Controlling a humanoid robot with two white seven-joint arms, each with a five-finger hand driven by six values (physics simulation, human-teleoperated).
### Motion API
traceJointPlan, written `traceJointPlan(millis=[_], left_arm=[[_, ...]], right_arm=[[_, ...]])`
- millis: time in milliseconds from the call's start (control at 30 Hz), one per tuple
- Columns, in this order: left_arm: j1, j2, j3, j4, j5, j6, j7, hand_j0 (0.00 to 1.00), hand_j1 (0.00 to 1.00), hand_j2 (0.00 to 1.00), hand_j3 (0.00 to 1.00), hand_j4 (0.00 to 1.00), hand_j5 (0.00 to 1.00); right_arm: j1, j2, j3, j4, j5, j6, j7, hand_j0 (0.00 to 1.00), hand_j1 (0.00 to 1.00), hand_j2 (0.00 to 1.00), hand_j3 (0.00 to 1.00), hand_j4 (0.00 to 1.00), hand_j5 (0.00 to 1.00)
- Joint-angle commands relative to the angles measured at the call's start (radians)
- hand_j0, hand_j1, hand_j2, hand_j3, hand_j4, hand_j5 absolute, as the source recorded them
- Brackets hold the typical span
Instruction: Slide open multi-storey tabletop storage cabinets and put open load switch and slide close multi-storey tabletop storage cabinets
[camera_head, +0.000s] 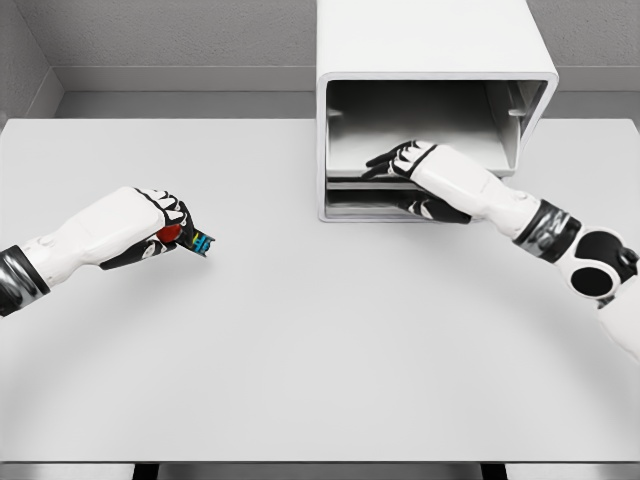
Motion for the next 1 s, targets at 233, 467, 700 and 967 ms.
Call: traceJointPlan(millis=[233,467,700,967], left_arm=[[0.0,0.0,0.0,0.0,0.007,0.003,0.001,0.37,0.37,0.37,0.37,0.37,0.37],[0.006,0.0,0.008,-0.003,0.007,0.003,0.001,0.37,0.37,0.37,0.37,0.37,0.37],[0.006,-0.001,0.008,-0.005,0.007,0.003,0.001,0.37,0.37,0.37,0.37,0.37,0.37],[0.014,-0.012,0.023,-0.034,0.007,0.003,0.001,0.37,0.37,0.37,0.37,0.37,0.37]], right_arm=[[0.046,-0.09,-0.01,-0.109,-0.02,0.0,-0.003,0.75,0.75,0.75,0.75,0.75,0.75],[0.078,-0.133,-0.01,-0.173,-0.033,0.0,-0.005,0.75,0.75,0.75,0.75,0.75,0.75],[0.11,-0.168,-0.012,-0.198,-0.046,0.0,-0.007,0.75,0.75,0.75,0.75,0.75,0.75],[0.12,-0.24,-0.016,-0.259,-0.063,0.0,-0.01,0.77,0.77,0.77,0.77,0.77,0.77]])
